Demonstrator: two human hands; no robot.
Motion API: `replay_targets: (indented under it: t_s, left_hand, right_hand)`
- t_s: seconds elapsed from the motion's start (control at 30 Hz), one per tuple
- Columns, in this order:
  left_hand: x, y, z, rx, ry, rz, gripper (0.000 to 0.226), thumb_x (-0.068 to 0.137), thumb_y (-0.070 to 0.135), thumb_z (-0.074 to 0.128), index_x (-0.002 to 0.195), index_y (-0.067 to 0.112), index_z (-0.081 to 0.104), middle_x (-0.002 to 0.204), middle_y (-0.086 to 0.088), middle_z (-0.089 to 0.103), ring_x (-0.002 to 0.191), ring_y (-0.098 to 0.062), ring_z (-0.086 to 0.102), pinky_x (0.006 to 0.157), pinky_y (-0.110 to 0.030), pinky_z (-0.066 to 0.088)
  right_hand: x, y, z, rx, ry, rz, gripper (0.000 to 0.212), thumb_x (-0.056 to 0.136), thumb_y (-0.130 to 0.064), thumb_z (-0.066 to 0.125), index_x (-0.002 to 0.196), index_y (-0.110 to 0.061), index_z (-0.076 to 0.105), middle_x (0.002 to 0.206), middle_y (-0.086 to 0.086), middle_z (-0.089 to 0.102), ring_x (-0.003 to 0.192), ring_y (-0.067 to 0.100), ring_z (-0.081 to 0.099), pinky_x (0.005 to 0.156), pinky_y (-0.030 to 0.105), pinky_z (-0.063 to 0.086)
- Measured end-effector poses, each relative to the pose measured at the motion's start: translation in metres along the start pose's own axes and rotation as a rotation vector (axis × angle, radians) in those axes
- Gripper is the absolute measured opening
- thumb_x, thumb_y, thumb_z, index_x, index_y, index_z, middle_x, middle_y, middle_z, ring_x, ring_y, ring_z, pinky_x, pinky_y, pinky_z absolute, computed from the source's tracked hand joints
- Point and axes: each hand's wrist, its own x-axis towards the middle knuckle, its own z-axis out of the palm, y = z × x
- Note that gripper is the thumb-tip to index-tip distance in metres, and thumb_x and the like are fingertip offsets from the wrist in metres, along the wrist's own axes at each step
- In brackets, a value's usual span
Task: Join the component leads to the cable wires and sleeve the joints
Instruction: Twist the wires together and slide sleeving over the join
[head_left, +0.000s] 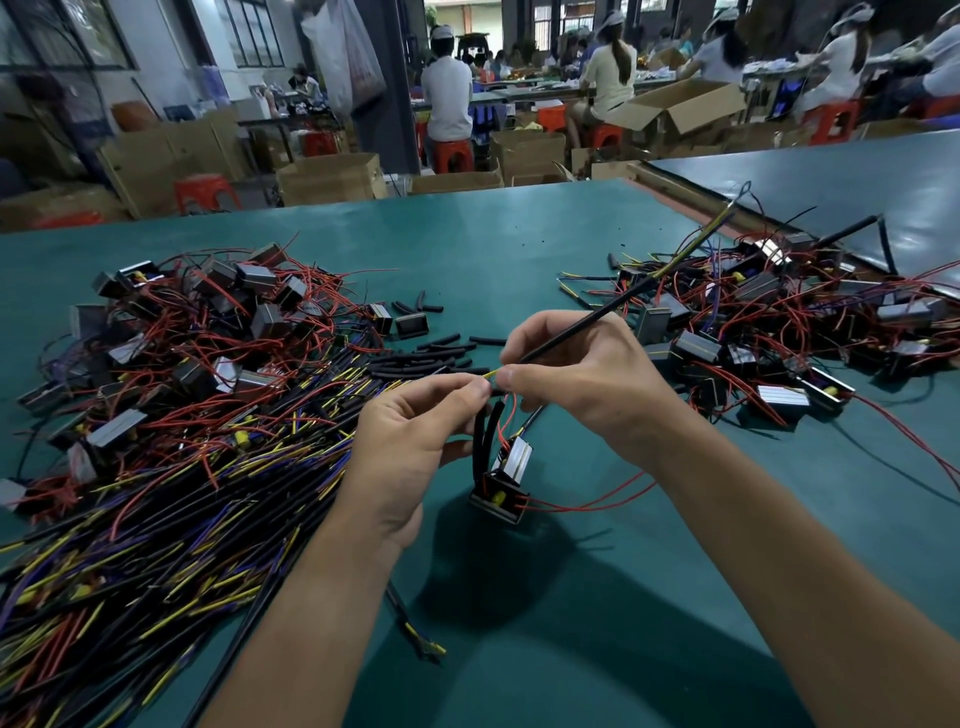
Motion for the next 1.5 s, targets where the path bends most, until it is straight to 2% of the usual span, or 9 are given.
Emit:
replay_targets:
  t_s: [0.2,0.37,0.53,0.63,0.77,0.97,1.23,1.5]
  left_hand:
    - [0.0006,-0.0004,-0.0013,-0.017,-0.024,-0.018,0.006,0.070,0.018,0.071,0.071,0.016,0.077,0.074,-0.002,0.072,0.066,-0.010,0.064,0.065,-0.023,0.055]
    - [0.0008,0.0010,-0.0013,-0.050,-0.034,-0.021,0.011,0.065,0.021,0.071,0.072,0.014,0.076,0.076,-0.004,0.072,0.067,-0.011,0.066,0.065,-0.023,0.056]
    - [0.0016,-0.0010,-0.0017,-0.042,-0.016,-0.017,0.008,0.073,0.015,0.070,0.073,0.016,0.077,0.078,-0.005,0.073,0.070,-0.013,0.066,0.069,-0.027,0.056]
    - [0.0024,-0.0027,-0.0014,0.023,-0.002,0.047,0.022,0.084,0.005,0.066,0.072,0.019,0.078,0.077,-0.002,0.075,0.069,-0.012,0.067,0.068,-0.026,0.056]
    - [0.0002,-0.0011,0.0009,0.104,0.017,0.191,0.019,0.081,-0.001,0.069,0.078,0.017,0.077,0.075,0.000,0.076,0.067,-0.008,0.069,0.065,-0.019,0.055]
    - [0.0002,-0.0008,0.0018,0.165,0.083,0.264,0.013,0.077,-0.001,0.074,0.079,0.012,0.074,0.069,0.005,0.074,0.062,0.000,0.065,0.060,-0.013,0.050]
    - [0.0027,-0.0036,-0.0008,0.149,0.125,0.274,0.022,0.058,0.015,0.080,0.079,0.011,0.074,0.070,0.002,0.074,0.063,-0.005,0.067,0.064,-0.014,0.051]
    - [0.0021,-0.0062,-0.0020,0.194,0.136,0.340,0.027,0.057,0.019,0.083,0.080,0.006,0.074,0.073,-0.005,0.075,0.065,-0.012,0.069,0.065,-0.020,0.055]
  right_hand:
    - [-0.0017,0.0023,0.0012,-0.029,-0.023,-0.027,0.019,0.083,0.007,0.069,0.077,-0.011,0.072,0.061,0.001,0.066,0.053,0.012,0.057,0.055,0.020,0.049]
    - [0.0011,0.0024,-0.0005,-0.049,-0.010,0.002,0.015,0.086,0.004,0.066,0.079,-0.007,0.074,0.068,0.014,0.068,0.057,0.018,0.058,0.059,0.028,0.051]
    - [0.0017,0.0054,0.0010,-0.130,-0.023,0.038,0.011,0.086,0.001,0.067,0.076,-0.003,0.069,0.062,0.009,0.061,0.057,0.017,0.057,0.063,0.035,0.049]
    - [0.0021,0.0071,0.0016,-0.151,-0.032,0.037,0.012,0.087,0.000,0.065,0.075,-0.002,0.067,0.063,0.012,0.060,0.058,0.019,0.056,0.065,0.039,0.049]
    - [0.0022,0.0073,0.0007,-0.180,-0.024,0.038,0.012,0.088,-0.001,0.065,0.078,0.002,0.067,0.064,0.015,0.060,0.059,0.020,0.055,0.064,0.039,0.048]
    - [0.0028,0.0079,0.0000,-0.198,0.015,0.041,0.013,0.085,-0.005,0.069,0.072,-0.004,0.069,0.060,0.009,0.061,0.057,0.017,0.055,0.062,0.036,0.047]
    - [0.0030,0.0095,0.0011,-0.217,0.040,0.049,0.013,0.082,-0.008,0.071,0.069,-0.005,0.070,0.060,0.008,0.059,0.058,0.019,0.052,0.061,0.036,0.044]
    - [0.0023,0.0098,0.0053,-0.224,-0.009,0.024,0.015,0.082,-0.007,0.070,0.067,-0.007,0.069,0.061,0.009,0.061,0.058,0.020,0.054,0.059,0.036,0.045]
